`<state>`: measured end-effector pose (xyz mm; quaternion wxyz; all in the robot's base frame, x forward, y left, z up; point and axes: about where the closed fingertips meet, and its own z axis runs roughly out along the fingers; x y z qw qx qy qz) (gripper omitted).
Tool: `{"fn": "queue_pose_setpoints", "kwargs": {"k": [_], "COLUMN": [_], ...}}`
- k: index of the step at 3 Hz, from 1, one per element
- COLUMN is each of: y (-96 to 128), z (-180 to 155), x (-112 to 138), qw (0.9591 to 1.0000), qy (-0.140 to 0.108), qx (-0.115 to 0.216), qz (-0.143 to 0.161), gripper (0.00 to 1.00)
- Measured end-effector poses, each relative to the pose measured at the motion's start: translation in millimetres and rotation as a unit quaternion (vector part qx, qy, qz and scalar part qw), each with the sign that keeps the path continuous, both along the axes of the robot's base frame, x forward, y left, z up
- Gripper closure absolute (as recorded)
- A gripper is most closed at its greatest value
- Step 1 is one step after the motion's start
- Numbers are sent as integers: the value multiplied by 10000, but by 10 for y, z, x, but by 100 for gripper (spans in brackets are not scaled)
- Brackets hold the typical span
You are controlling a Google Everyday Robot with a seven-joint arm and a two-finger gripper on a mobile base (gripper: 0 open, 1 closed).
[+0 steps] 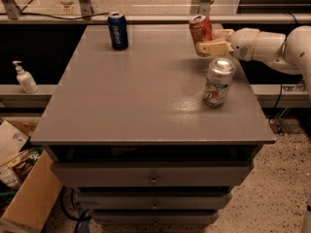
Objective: Place coke can upright
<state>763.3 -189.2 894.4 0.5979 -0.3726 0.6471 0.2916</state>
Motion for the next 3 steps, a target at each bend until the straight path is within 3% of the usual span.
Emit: {"fn": "queue_pose_setpoints", "kwargs": {"k": [1, 3], "y": [-150, -304], "z": [-50, -277], "x": [16, 24], "qw": [9997, 9990], "qy": [23, 287], "qx": [257, 301], "qz": [4, 168], "gripper": [100, 100]}}
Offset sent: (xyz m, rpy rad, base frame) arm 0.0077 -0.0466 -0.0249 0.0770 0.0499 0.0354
